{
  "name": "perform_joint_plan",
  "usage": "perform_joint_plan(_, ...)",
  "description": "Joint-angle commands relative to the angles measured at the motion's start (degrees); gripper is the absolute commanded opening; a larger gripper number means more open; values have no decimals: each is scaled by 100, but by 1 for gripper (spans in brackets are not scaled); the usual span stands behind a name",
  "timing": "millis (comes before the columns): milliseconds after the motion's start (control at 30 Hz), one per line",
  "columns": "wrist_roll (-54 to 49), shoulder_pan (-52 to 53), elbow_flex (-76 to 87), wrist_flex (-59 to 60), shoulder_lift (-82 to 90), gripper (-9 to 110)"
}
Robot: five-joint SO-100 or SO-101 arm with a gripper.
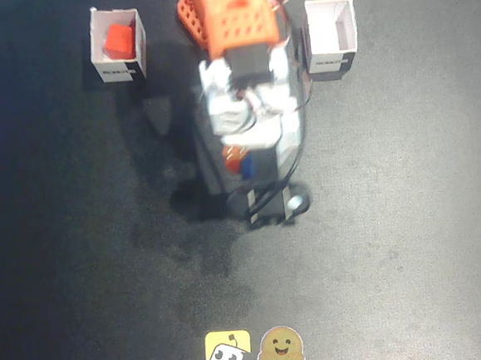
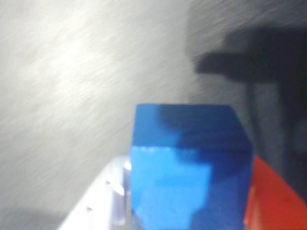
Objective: Put the red cube in the right box and the blue cube in the left box.
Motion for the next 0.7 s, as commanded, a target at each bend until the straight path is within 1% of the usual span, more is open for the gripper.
perform_joint_plan(0,132,-422,35,255,527,10)
perform_joint_plan(333,703,-2065,193,492,1107,10)
perform_joint_plan(667,791,-3234,114,826,1046,10)
